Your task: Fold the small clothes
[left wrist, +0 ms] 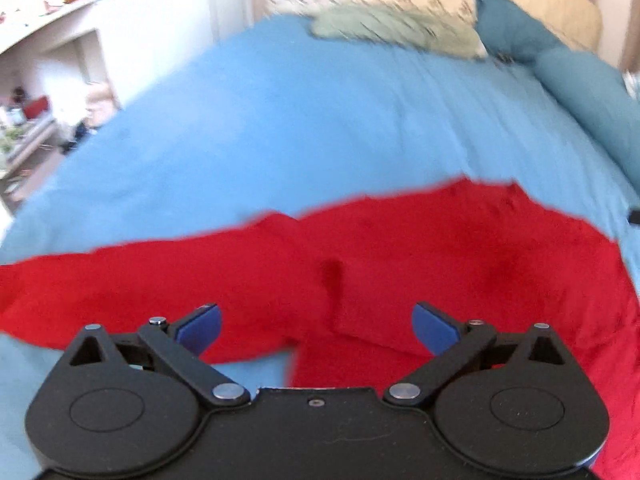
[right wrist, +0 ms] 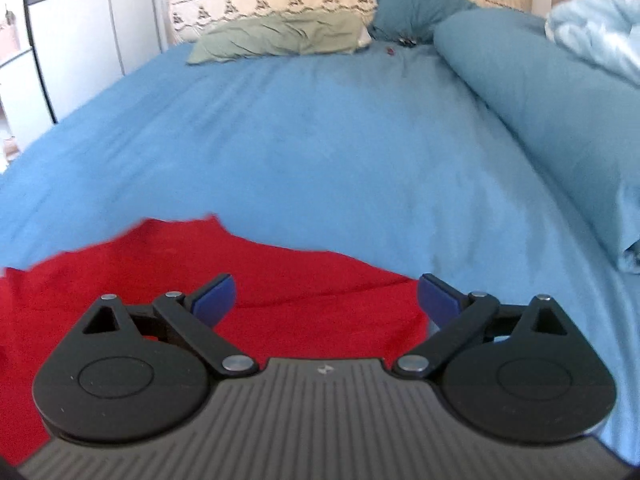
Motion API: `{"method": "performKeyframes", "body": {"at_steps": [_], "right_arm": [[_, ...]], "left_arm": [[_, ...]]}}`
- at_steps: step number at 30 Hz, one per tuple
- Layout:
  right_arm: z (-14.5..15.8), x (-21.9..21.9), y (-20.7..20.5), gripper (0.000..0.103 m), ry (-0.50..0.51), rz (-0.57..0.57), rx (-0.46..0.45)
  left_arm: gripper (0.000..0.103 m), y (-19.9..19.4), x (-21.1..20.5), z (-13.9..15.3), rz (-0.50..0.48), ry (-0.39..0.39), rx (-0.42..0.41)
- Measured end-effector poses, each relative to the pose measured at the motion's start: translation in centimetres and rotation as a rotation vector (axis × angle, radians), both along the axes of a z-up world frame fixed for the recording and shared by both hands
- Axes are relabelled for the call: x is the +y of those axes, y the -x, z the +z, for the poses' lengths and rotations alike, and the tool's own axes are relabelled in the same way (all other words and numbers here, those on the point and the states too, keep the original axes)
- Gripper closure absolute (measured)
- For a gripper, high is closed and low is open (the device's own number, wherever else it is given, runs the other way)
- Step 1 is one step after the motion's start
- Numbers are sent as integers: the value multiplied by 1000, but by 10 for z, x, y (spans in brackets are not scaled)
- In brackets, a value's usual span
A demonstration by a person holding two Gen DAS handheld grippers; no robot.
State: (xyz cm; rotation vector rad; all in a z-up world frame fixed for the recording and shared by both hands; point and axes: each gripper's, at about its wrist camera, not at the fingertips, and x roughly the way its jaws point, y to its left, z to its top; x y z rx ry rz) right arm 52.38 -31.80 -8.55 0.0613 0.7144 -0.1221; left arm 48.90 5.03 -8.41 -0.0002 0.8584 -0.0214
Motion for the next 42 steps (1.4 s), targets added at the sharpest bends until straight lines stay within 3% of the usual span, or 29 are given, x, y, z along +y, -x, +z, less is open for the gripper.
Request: {"method": "performKeyframes", "body": {"at_steps": [5, 8, 12, 18, 25, 27, 30, 32, 34, 38, 42], "right_arm": [[58, 72, 38, 0, 3, 36, -26], [69, 133, 47, 0, 41, 105, 7], [63, 199, 49, 0, -33, 182, 63], [32, 282, 46, 0, -74, 143, 126], [-6, 341, 43, 0, -93, 132, 169], [-12, 351, 42, 0, -77, 145, 180], [-16, 355, 39, 0, -59, 152, 176], [-17, 355, 37, 0, -56, 152, 171], [-18, 354, 35, 0, -54, 150, 166], [-17, 346, 32, 0, -66, 140, 152], [-8, 328, 32, 0, -96, 115, 129]], "left_arm": [[0, 20, 62, 48, 134, 91, -27], [0, 27, 108, 56, 220, 143, -13], [0, 30, 171, 37, 342, 163, 19], [4, 31, 269, -23, 494, 180, 31], [36, 9, 330, -75, 567, 254, 37], [38, 4, 332, -80, 570, 242, 15], [52, -3, 332, -82, 573, 206, -7], [79, -7, 334, -83, 584, 195, -16], [94, -9, 335, -84, 585, 204, -20], [98, -15, 329, -75, 569, 175, -36], [98, -16, 304, -42, 505, 129, -108]]}}
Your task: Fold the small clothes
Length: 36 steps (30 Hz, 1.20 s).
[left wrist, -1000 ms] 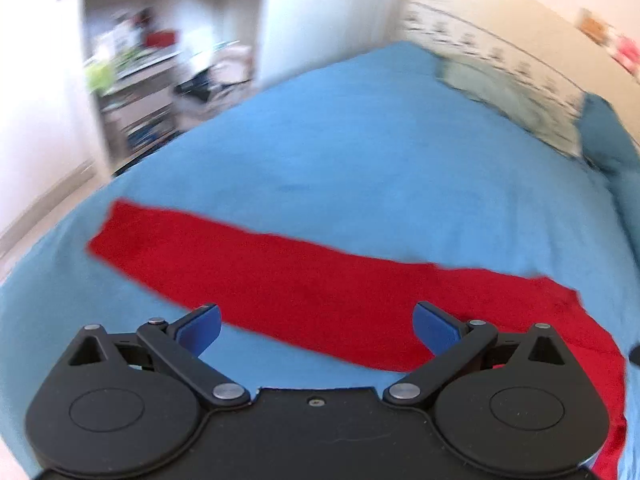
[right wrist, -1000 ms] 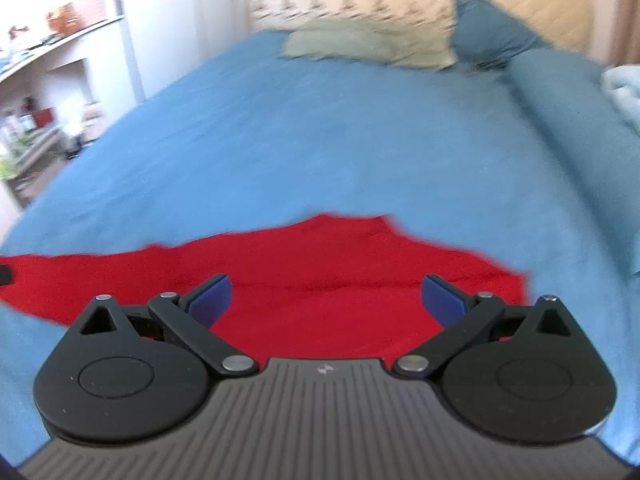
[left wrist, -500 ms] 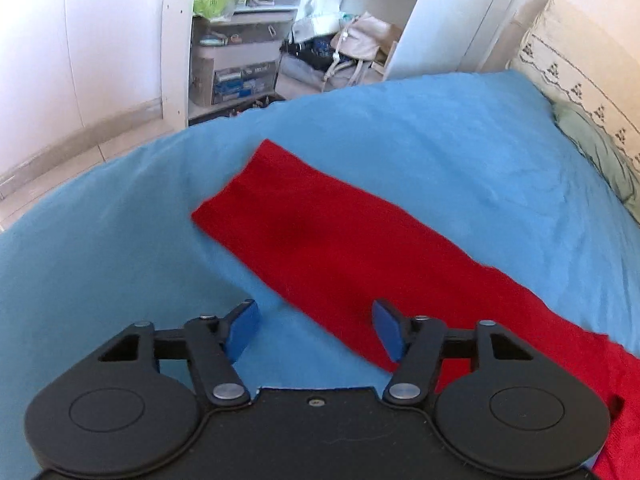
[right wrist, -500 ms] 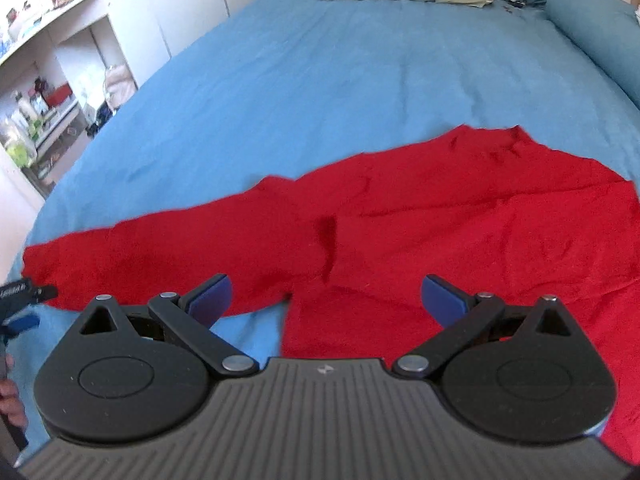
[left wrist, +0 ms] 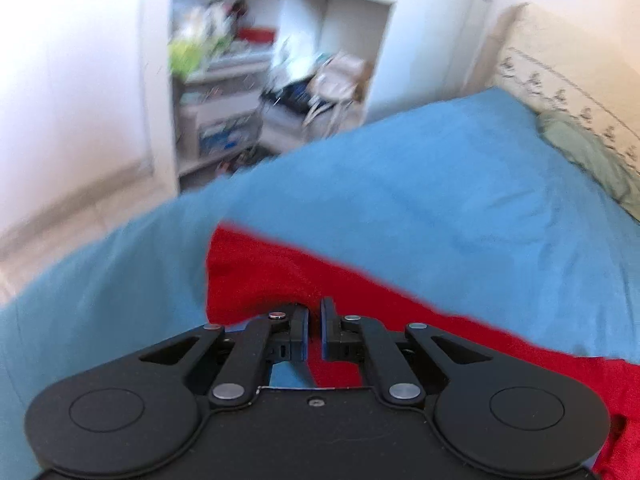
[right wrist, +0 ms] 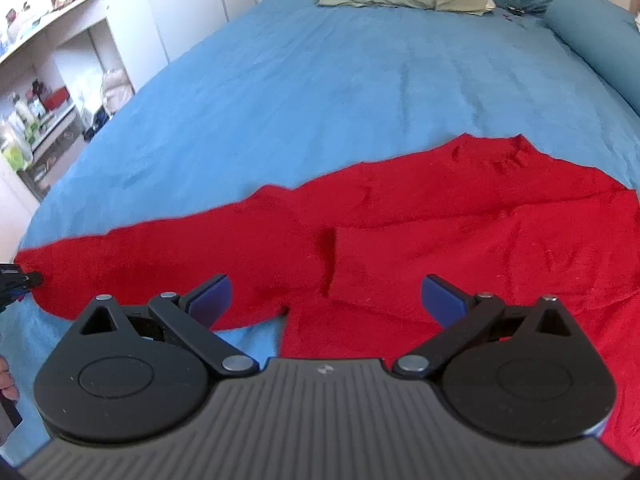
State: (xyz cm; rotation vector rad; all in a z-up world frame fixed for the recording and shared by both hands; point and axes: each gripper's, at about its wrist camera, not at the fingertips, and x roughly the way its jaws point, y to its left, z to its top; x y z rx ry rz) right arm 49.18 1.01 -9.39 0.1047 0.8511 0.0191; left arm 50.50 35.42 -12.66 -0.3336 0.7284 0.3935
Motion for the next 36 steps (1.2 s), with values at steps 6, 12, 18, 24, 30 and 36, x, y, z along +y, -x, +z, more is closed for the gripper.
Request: {"method": "performKeyframes", "body": {"at_steps": [6, 12, 18, 24, 30, 36], "right_arm": [[23, -60, 6, 0, -61, -68, -53], [45, -155, 21, 0, -83, -161, -105], [54, -262, 44, 0, -53, -248, -134], [26, -352, 68, 0, -28, -294, -83], [-9, -394, 82, 0, -24, -260, -36], [-10, -397, 70, 0, -40, -207, -59]], "left_arm": [[98, 0, -90, 65, -206, -101, -120], [98, 2, -235, 109, -487, -141, -222], [98, -2, -395, 80, -715, -82, -200], [97, -3, -512, -22, -776, -82, -20], [86, 17, -551, -70, -786, -208, 8], [12, 28, -531, -46, -817, -170, 16]]}}
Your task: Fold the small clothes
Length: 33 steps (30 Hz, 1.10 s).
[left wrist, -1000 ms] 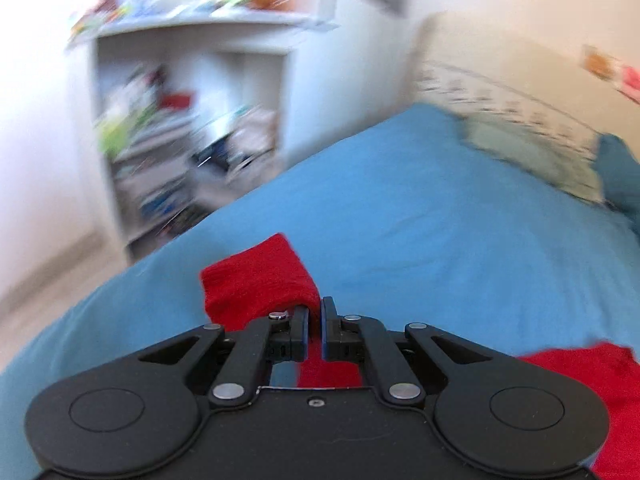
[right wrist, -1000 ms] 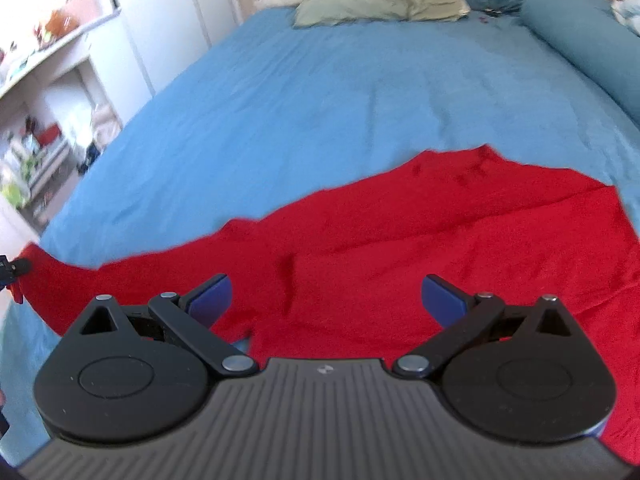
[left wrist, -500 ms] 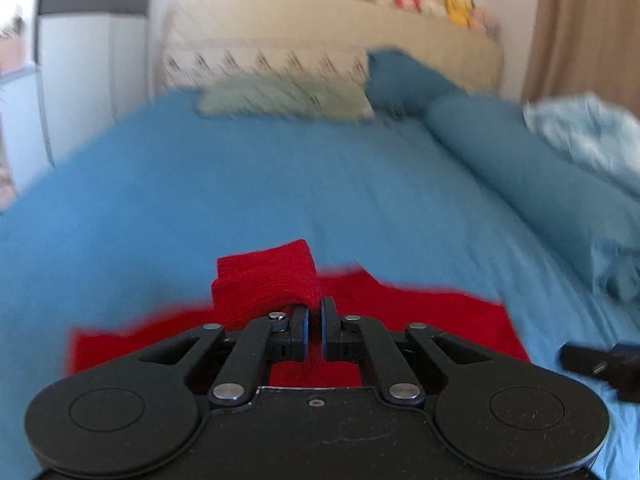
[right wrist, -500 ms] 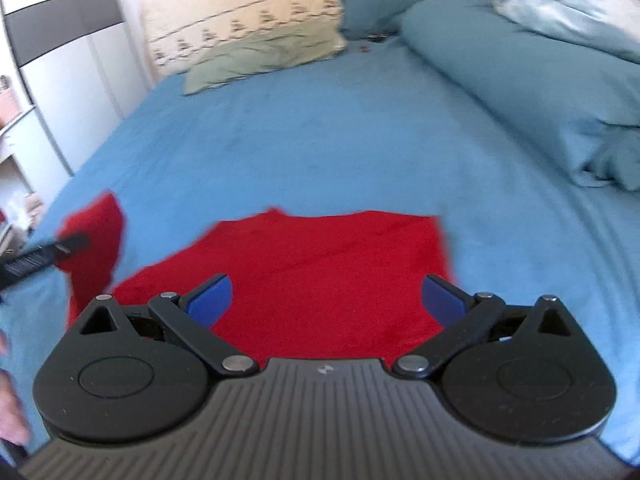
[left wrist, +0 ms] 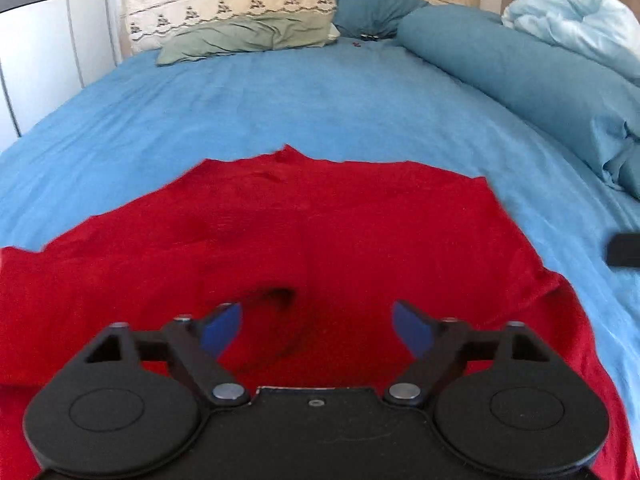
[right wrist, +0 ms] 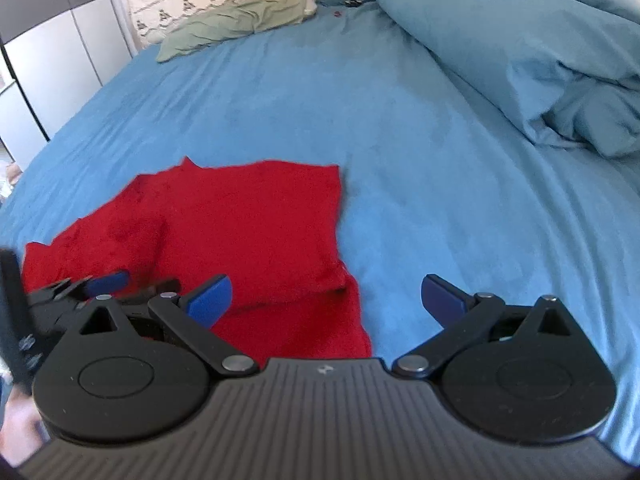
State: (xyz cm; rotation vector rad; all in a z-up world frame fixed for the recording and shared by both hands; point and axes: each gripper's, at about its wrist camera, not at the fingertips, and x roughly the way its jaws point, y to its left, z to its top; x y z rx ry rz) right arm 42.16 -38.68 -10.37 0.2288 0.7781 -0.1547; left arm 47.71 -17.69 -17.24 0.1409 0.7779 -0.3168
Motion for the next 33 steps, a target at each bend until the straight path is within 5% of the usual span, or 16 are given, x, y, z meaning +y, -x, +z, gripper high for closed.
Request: {"method": "performKeyframes", "body": {"at_steps": [5, 11, 15, 18, 23, 29, 33], "right_arm": [[6, 45, -37, 0, 26, 176, 13], [-31, 136, -88, 0, 155, 332, 60], [-70, 177, -119, 7, 267, 337, 119], [-74, 177, -121, 12, 284, 243, 72], [-68, 137, -101, 12, 116, 37, 73], [-72, 121, -90, 12, -47, 84, 32], [-72, 120, -104, 38, -92, 37, 21]], "left_arm": [[6, 17, 60, 25, 84, -69, -7], [6, 9, 147, 17, 215, -149, 0], [6, 0, 185, 4, 283, -137, 22], [6, -5, 198, -4, 318, -134, 37], [6, -17, 207, -9, 333, -69, 78], [6, -18, 201, -15, 305, -87, 78], [6, -19, 207, -18, 308, -111, 63]]}}
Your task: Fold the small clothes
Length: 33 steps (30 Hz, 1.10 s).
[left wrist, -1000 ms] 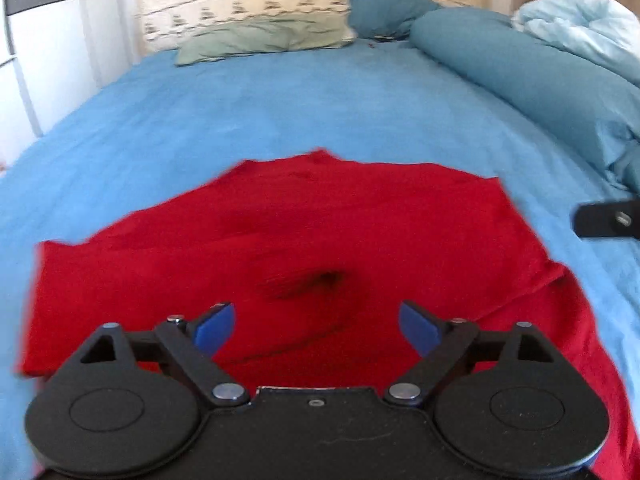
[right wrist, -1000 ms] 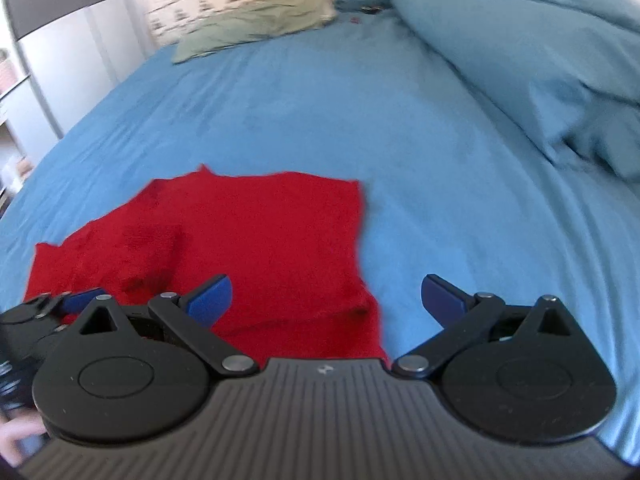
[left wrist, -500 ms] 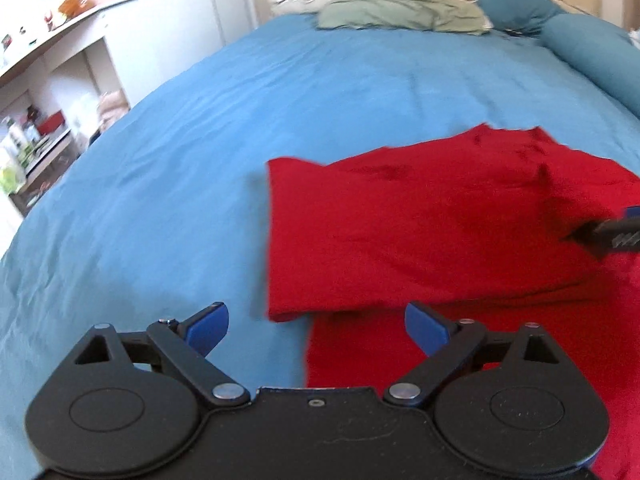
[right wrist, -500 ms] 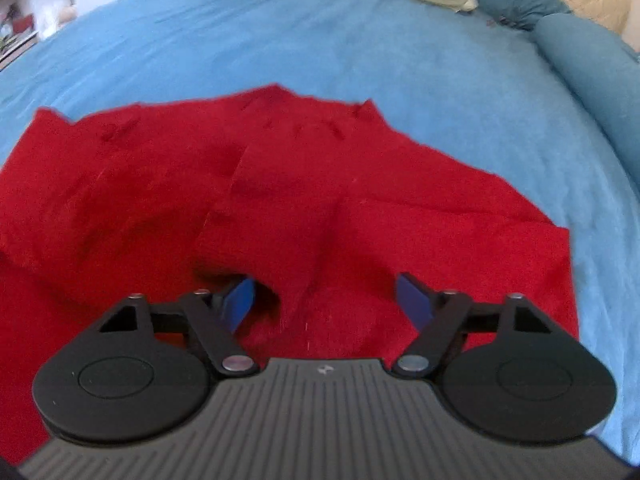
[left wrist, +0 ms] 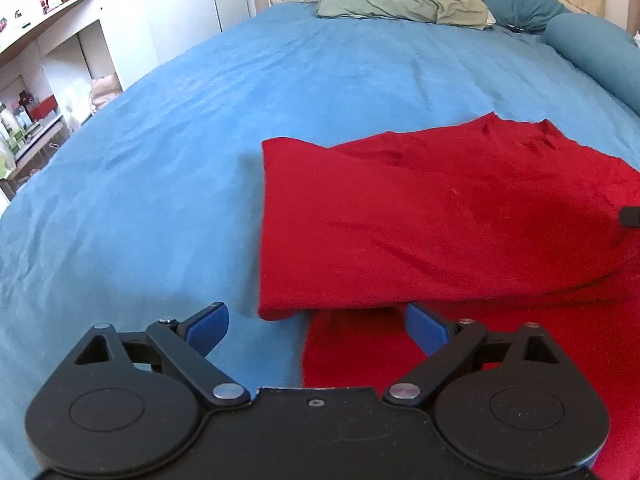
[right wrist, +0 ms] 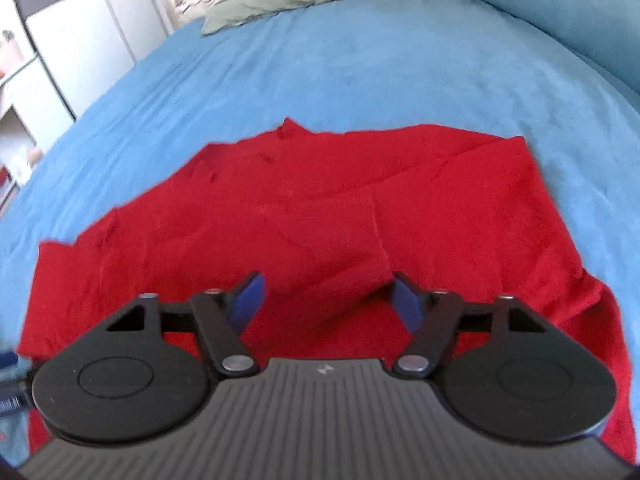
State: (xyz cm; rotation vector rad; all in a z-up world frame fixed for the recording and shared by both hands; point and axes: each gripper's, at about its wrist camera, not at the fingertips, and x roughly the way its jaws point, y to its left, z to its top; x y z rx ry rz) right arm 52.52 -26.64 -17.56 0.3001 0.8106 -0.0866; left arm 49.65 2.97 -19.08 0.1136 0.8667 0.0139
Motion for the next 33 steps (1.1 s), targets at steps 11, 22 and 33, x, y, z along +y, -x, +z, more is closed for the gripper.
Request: {"method": "performKeyframes", "body": {"at_steps": [11, 22, 33], "right_arm": [[79, -45, -3, 83, 126, -33, -122], [-3, -94, 5, 80, 208, -45, 52], [24, -49, 34, 2, 251, 173, -58]], "left_arm": [[9, -9, 6, -1, 11, -40, -12], [13, -3, 21, -13, 104, 2, 54], [10, 24, -5, 18, 8, -10, 2]]}}
